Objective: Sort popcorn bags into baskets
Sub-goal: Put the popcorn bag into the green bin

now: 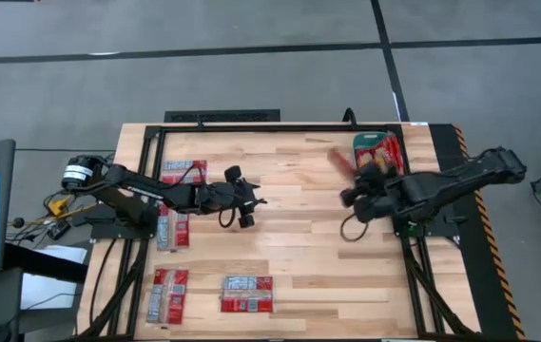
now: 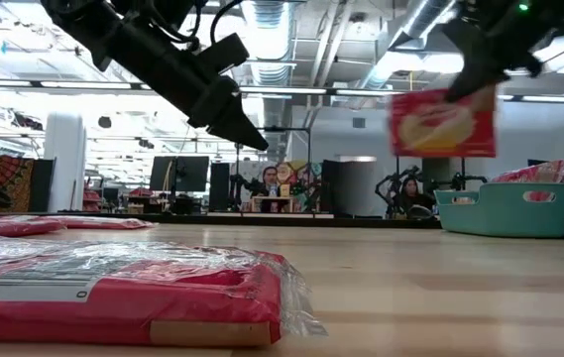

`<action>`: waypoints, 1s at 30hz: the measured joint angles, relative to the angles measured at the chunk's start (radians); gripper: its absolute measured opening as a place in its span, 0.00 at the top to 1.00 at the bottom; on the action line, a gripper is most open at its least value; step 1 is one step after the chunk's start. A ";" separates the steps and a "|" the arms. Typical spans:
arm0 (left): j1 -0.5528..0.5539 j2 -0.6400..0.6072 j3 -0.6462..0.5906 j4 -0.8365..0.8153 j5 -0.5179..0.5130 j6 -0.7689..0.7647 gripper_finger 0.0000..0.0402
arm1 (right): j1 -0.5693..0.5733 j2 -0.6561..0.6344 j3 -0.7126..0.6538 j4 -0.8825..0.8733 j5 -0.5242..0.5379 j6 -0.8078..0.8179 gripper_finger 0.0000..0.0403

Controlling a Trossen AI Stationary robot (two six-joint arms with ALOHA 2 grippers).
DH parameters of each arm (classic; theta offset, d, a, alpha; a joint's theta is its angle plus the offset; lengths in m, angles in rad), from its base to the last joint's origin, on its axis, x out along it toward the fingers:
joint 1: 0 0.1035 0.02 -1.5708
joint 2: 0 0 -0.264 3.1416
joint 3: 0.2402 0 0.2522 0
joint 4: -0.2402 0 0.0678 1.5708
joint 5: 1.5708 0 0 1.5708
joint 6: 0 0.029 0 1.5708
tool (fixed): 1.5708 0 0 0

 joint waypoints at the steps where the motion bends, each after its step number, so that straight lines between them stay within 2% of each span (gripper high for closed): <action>1: 0.003 0.000 0.000 -0.002 0.003 -0.006 0.54 | 0.001 -0.016 0.000 -0.086 0.022 0.083 0.97; 4: 0.009 0.000 0.000 -0.009 0.020 -0.004 0.54 | -0.006 -0.054 -0.015 -0.299 0.084 0.318 0.96; 7: 0.009 0.000 0.000 -0.010 0.026 0.000 0.54 | -0.027 -0.094 -0.055 -0.416 0.125 0.498 0.97; 13: 0.010 0.000 0.000 -0.015 0.027 0.002 0.54 | -0.102 -0.179 -0.169 -0.434 0.151 0.602 0.97; 21: 0.012 0.000 0.000 -0.015 0.027 0.007 0.54 | -0.219 -0.269 -0.294 -0.393 0.159 0.588 0.97; 26: 0.024 0.000 -0.001 -0.008 0.029 0.018 0.54 | -0.224 -0.307 -0.296 -0.256 0.162 0.431 0.97; 30: 0.041 0.000 -0.001 0.006 0.087 0.017 0.54 | -0.261 -0.319 -0.296 -0.206 0.153 0.343 0.97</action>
